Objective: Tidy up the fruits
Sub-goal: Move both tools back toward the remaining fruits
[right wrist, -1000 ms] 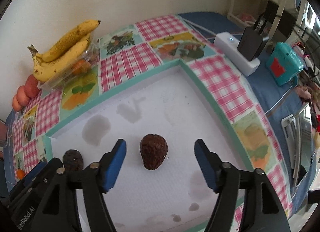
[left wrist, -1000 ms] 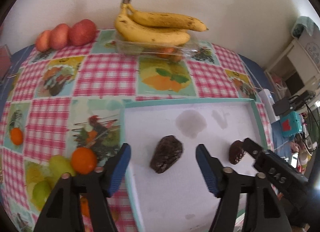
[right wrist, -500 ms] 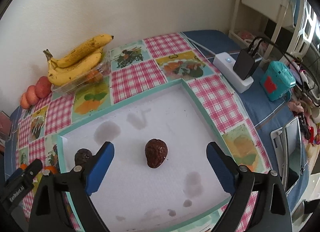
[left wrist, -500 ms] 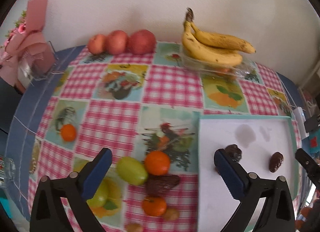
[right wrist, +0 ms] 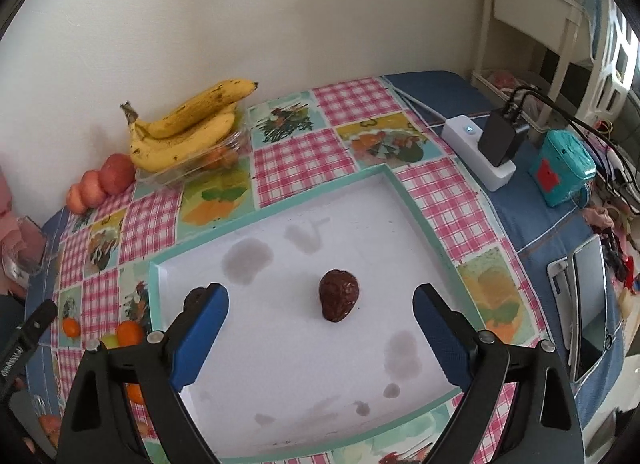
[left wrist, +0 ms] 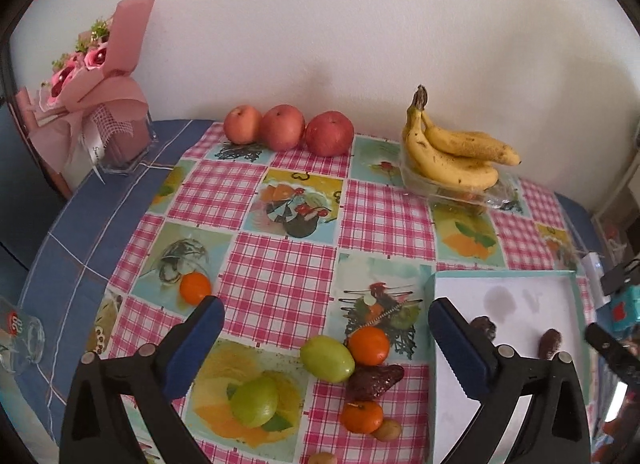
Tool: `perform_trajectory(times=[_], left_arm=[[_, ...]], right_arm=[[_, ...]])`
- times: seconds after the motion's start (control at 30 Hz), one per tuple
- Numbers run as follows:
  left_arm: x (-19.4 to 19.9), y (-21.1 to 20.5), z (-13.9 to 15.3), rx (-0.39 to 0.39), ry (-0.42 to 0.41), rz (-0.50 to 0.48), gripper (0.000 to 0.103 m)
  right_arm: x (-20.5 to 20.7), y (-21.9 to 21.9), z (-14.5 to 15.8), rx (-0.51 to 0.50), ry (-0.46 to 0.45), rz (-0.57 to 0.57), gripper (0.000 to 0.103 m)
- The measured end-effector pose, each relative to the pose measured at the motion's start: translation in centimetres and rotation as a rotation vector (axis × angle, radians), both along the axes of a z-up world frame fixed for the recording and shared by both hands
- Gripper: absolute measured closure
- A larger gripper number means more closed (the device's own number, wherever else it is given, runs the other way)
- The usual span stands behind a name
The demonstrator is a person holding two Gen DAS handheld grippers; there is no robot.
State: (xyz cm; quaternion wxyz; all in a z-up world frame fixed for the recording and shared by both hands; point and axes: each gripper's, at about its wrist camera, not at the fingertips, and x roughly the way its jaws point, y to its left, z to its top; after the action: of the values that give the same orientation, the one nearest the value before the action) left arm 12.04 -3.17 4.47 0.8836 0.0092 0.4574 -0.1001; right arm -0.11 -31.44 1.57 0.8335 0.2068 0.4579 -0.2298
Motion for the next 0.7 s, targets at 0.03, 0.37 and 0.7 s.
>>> perform_trajectory(times=[0.03, 0.37, 0.7], left_arm=[[-0.1, 0.4, 0.3, 0.0, -0.007, -0.002, 0.0], [-0.5, 6.9, 2.4, 0.017, -0.052, 0.156, 0.0], [-1.0, 11.6, 1.1, -0.069, 0.034, 0.268, 0.0]], right_arm=[[0.2, 0.3, 0.0, 0.004, 0.003, 0.009, 0.009], [2.2, 5.0, 0.2, 0.022, -0.002, 0.152, 0.009], [4.0, 12.0, 0.5, 0.054, -0.025, 0.336, 0.009]])
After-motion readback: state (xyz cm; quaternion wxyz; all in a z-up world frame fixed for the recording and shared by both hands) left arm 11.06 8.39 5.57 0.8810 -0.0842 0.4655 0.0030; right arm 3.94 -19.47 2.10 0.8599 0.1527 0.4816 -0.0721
